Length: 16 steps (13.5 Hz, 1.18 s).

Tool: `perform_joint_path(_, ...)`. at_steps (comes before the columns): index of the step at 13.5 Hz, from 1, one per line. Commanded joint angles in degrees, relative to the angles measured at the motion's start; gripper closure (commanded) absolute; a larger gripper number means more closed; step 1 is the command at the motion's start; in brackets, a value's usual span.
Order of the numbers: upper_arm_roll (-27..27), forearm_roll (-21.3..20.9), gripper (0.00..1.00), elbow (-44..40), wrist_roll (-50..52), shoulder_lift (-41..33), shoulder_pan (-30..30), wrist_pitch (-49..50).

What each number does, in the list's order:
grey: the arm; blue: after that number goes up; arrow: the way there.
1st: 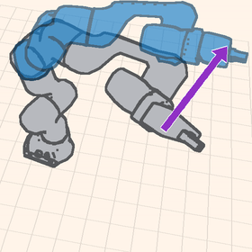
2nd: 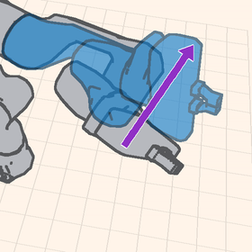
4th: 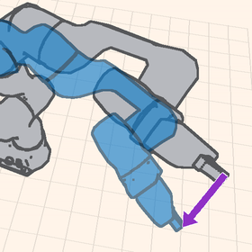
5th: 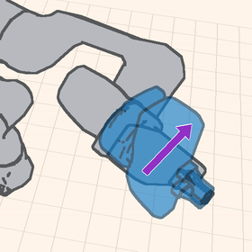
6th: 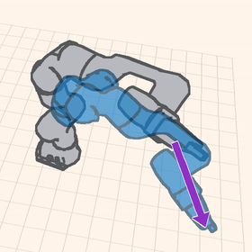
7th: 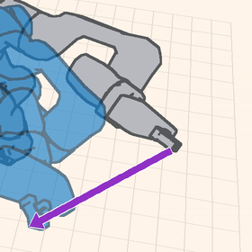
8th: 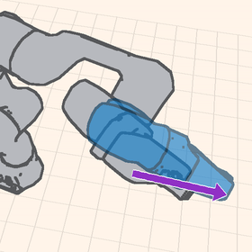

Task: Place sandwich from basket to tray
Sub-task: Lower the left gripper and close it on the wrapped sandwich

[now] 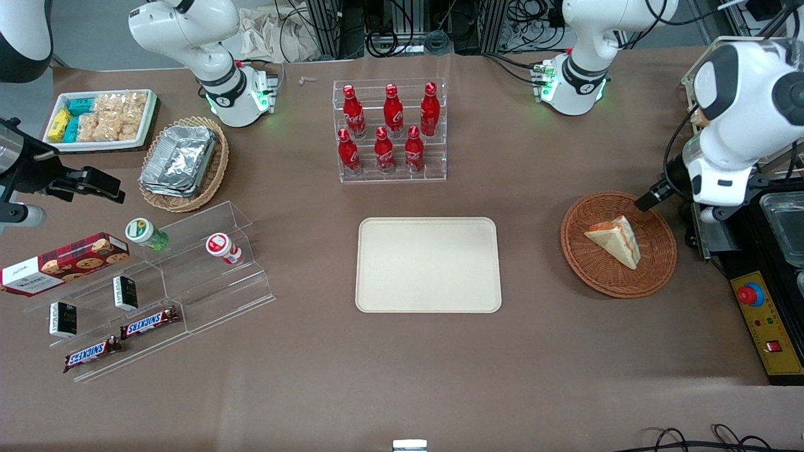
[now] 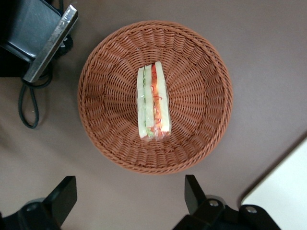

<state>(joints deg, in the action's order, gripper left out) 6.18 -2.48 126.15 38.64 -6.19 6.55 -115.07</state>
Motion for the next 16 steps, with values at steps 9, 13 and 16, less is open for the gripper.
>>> perform_joint_path(9, -0.03, -1.3, 0.0, 0.76, 11.36, 12.95, 0.22, -9.9)
perform_joint_path(13, 0.14, -1.21, 0.0, 0.76, 12.78, 17.6, 0.04, -12.72)
perform_joint_path(16, 0.23, -1.12, 0.0, 0.67, 12.78, 20.06, -0.05, -13.95)
